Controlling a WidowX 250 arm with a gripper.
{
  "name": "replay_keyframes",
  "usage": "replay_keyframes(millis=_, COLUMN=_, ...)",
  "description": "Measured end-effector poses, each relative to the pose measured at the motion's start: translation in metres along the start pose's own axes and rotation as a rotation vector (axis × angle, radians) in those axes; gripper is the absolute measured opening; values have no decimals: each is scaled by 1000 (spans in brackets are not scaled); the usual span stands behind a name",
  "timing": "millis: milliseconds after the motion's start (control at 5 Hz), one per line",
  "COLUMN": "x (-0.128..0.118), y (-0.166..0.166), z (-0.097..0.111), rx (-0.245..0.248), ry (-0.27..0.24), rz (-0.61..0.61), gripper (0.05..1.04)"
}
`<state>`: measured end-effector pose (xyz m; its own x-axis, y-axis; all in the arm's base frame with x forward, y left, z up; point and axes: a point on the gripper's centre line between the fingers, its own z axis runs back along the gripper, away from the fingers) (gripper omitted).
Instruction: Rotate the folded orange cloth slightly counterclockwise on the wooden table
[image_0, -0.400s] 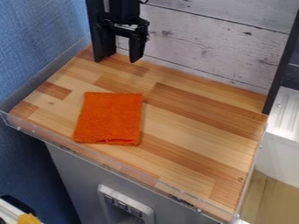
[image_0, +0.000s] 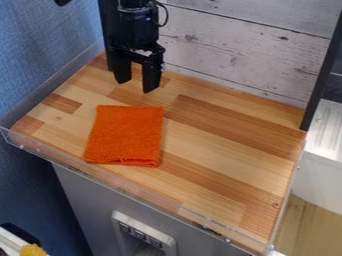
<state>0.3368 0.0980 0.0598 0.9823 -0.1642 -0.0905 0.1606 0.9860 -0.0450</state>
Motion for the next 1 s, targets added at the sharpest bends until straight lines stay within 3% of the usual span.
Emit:
replay_keyframes(millis=600, x=-24, y=-16, z=12, rx=90, ry=-129, rz=-287, gripper=999)
replay_keyframes(millis=1000, x=-39, y=-30, z=24, rx=91, ry=-148, rz=-419, gripper=944)
